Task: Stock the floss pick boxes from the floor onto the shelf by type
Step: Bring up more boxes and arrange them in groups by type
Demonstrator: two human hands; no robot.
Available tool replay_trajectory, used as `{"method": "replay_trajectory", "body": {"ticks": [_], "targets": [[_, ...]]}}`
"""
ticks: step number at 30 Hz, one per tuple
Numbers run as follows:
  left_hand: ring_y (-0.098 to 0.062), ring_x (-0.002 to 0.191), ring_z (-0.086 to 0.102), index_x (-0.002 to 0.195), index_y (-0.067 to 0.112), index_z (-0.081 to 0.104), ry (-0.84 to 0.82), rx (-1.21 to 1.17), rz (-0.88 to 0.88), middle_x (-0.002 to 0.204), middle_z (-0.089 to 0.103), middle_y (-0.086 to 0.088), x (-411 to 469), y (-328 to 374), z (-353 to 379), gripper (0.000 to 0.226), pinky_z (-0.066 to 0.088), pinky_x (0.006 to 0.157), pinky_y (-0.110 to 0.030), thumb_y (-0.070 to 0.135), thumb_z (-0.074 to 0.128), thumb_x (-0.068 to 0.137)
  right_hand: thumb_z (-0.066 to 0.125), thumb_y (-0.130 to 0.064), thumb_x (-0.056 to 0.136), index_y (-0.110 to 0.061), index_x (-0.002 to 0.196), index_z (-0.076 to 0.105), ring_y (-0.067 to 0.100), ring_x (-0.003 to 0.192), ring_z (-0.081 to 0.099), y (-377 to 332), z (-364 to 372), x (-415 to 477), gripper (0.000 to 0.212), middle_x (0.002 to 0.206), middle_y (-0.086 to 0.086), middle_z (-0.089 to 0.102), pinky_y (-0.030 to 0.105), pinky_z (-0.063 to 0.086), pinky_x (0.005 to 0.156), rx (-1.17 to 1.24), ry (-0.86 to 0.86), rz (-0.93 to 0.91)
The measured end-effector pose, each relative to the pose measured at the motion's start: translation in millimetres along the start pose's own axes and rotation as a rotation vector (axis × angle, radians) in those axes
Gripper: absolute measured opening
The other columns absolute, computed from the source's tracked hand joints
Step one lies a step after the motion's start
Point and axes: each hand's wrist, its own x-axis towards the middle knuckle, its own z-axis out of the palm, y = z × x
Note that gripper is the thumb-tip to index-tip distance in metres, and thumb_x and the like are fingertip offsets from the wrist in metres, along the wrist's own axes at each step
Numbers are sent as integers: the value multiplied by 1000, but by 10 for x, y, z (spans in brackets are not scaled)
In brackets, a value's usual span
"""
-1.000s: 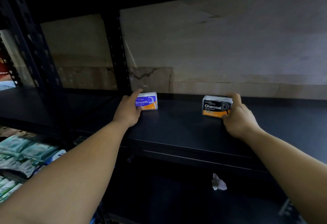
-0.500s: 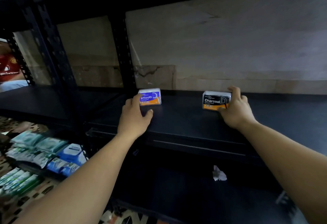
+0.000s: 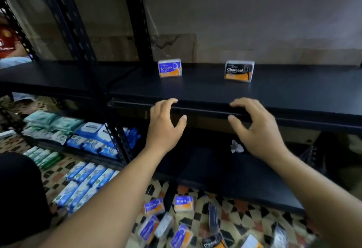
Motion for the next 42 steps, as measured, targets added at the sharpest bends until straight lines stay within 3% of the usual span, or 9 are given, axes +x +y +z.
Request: {"method": "replay_trajectory", "body": {"ticks": [3, 5, 8, 11, 19, 29, 35, 39, 42], "targets": [[-9, 111, 48, 122, 28, 55, -221, 31, -66, 113, 51, 9, -115, 30, 1, 37, 37, 90, -23, 40, 66, 89, 69, -21, 91, -23, 110, 68, -4, 98, 63, -93, -10, -368, 19, 107, -13, 68, 7, 45, 84, 203, -236, 139], [-11, 103, 55, 127, 32, 53, -570, 100, -130, 113, 57, 7, -232, 13, -17, 46, 44, 87, -27, 49, 67, 87, 68, -26, 93, -27, 111, 67, -1, 88, 65, -76, -4, -480, 19, 98, -13, 70, 12, 50, 78, 228, -409, 197], [-13, 103, 57, 144, 29, 44, -1132, 317, -152, 125, 60, 2, -505, -32, 13, 65, 42, 87, -23, 50, 68, 87, 66, -43, 91, -35, 122, 58, -3, 84, 63, 157, 93, -611, 33, 91, -14, 70, 20, 50, 86, 19, -773, 288], [-18, 109, 55, 149, 24, 40, -1391, 499, -134, 135, 55, 0, -849, -243, 180, 69, 43, 90, -25, 49, 66, 89, 63, -55, 88, -36, 132, 50, 8, 93, 63, 496, 304, -796, 49, 96, -16, 67, 32, 48, 94, -243, -1138, 337], [-26, 127, 51, 153, 28, 31, -1446, 471, -333, 149, 46, -5, -1866, -1162, 767, 71, 44, 98, -31, 47, 62, 92, 58, -48, 92, -30, 146, 41, 25, 124, 51, 1135, 1074, -1721, 59, 145, 2, 50, 32, 44, 96, -417, -1432, 368], [-31, 115, 57, 142, 13, 45, -1228, 292, -641, 129, 59, -13, -2600, -1863, 1231, 60, 45, 83, -32, 35, 68, 90, 55, -39, 93, -29, 149, 34, 31, 124, 53, 1665, 1851, -2042, 61, 145, 10, 50, 39, 47, 97, -400, -1308, 427], [-29, 128, 50, 144, 15, 39, -1112, 264, -723, 142, 50, -9, -2888, -1906, 1498, 80, 44, 103, -40, 49, 73, 80, 53, -23, 94, -36, 155, 16, 36, 120, 56, 1835, 2245, -2150, 73, 147, 15, 44, 38, 49, 89, -323, -1239, 468], [-28, 124, 54, 136, 18, 49, -1062, 225, -729, 132, 58, -5, -3012, -2082, 1615, 90, 46, 101, -44, 67, 63, 62, 55, 3, 86, -52, 153, 8, 37, 142, 33, 1858, 2383, -2156, 99, 165, 8, -3, 37, 52, 87, -421, -1319, 376], [-29, 122, 51, 137, 12, 45, -1019, 201, -726, 132, 53, -9, -2958, -2011, 1602, 79, 46, 99, -45, 43, 80, 73, 59, 4, 82, -52, 149, 22, 40, 138, 37, 1939, 2451, -2172, 95, 164, 3, -18, 40, 57, 79, -488, -1335, 285]]}}
